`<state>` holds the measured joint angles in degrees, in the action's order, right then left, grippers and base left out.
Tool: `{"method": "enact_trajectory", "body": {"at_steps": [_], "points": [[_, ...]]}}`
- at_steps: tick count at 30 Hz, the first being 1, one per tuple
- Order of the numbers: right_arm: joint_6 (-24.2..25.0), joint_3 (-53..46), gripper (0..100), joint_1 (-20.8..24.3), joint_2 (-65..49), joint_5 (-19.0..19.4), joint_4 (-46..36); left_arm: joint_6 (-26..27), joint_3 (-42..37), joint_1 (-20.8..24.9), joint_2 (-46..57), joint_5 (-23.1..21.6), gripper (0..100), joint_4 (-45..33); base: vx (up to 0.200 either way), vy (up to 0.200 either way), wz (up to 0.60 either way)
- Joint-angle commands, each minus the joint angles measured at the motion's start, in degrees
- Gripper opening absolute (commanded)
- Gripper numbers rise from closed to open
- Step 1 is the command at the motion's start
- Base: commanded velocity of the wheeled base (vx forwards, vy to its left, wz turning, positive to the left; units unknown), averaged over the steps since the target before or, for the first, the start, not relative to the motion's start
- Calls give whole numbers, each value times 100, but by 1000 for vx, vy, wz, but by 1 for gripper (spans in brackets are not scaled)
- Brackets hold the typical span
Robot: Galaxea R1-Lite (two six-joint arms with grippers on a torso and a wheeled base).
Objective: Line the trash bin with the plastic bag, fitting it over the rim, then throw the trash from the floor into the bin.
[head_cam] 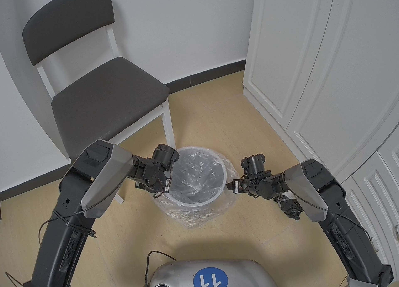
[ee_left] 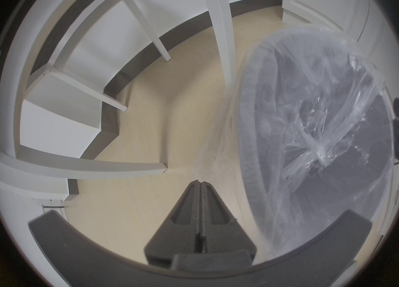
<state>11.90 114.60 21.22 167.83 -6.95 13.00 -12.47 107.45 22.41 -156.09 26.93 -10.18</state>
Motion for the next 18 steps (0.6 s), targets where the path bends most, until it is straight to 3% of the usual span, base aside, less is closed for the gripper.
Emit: {"method": "enact_trajectory", "body": {"at_steps": [1, 8, 13, 18], "points": [[-3, -1, 100, 5, -13, 1, 1, -159, -321, 36, 483, -21, 0, 25, 0, 0, 0], [-3, -1, 100, 5, -22, -8, -8, -203, -989, 168, 1089, -30, 0, 121, 0, 0, 0], [-3, -1, 100, 5, -22, -8, -16, -168, -1929, 370, 1397, -47, 0, 904, 0, 0, 0], [-3, -1, 100, 5, -22, -8, -16, -133, -2202, 493, 1397, -65, 0, 1141, 0, 0, 0]]}}
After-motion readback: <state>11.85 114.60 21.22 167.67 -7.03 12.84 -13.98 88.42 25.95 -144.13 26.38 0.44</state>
